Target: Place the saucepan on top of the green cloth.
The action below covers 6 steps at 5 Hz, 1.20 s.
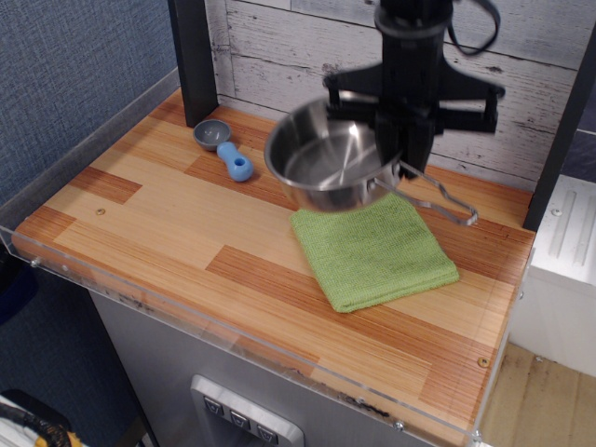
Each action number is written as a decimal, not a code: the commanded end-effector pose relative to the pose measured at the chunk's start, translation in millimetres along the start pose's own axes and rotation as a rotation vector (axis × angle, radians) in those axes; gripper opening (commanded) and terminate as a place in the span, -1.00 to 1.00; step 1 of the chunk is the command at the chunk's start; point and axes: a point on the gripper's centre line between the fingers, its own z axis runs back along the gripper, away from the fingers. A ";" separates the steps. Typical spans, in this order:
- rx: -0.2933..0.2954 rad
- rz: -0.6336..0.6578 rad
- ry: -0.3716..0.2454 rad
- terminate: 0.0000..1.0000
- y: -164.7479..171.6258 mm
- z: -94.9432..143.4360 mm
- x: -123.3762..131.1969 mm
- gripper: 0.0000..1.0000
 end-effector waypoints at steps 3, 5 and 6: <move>0.060 -0.129 0.025 -1.00 -18.6 -50.1 -9.5 -1.00; 0.079 -0.134 0.035 -1.00 -18.5 -66.0 -8.5 -1.00; 0.062 -0.106 0.050 -1.00 -10.4 -64.4 -7.3 -1.00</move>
